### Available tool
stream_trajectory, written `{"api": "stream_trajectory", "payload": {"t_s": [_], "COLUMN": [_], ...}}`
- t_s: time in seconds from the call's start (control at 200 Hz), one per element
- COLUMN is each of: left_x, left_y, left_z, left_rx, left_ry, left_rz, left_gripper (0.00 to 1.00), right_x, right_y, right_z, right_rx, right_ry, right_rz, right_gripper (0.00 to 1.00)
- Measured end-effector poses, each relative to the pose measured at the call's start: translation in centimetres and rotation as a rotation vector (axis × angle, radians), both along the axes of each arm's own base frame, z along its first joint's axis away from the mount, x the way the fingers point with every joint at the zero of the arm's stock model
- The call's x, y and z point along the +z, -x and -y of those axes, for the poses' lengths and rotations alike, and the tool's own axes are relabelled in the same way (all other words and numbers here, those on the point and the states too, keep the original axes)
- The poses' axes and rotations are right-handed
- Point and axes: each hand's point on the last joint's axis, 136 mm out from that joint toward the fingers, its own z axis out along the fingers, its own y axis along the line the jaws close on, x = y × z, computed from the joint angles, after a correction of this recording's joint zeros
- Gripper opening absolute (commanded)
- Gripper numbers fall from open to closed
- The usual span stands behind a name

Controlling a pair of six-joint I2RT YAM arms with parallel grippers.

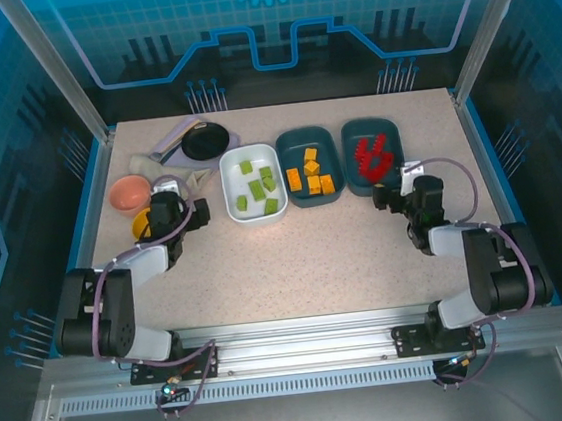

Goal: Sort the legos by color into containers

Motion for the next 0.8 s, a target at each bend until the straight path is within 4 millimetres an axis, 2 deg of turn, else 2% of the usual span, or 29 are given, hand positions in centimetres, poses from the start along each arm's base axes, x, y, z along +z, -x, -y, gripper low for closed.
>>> {"api": "stream_trajectory", "payload": {"t_s": [0.11, 0.205, 0.24, 0.44, 0.8], "left_x": [0.0, -2.3, -2.4, -1.1, -0.6], "left_y": [0.4, 1.0, 0.9, 0.1, -0.1], "left_z": [-0.1, -0.4, -0.4, -0.3, -0.2], "left_rx": [-0.017, -0.017, -0.018, -0.027, -0.031], "left_ry": [-0.009, -0.019, -0.022, -0.024, -0.024], "left_rz": [0.1, 0.072, 0.073, 0.136, 0.158], "left_gripper": [0.99, 0.99, 0.99, 0.99, 0.99], "right_x": [-0.8, -0.1, 0.1, 0.6, 0.8], "right_y": [0.5, 0.2, 0.1, -0.5, -0.7], "right_z": [-0.2, -0.3, -0.3, -1.1, -0.9], "right_rx": [0.016, 0.019, 0.018, 0.023, 0.009], "right_ry": [0.0, 0.002, 0.003, 0.038, 0.066], "right_rz": [-0.002, 0.029, 0.037, 0.048, 0.051], "right_gripper": [1.0, 1.0, 1.0, 1.0, 1.0]}}
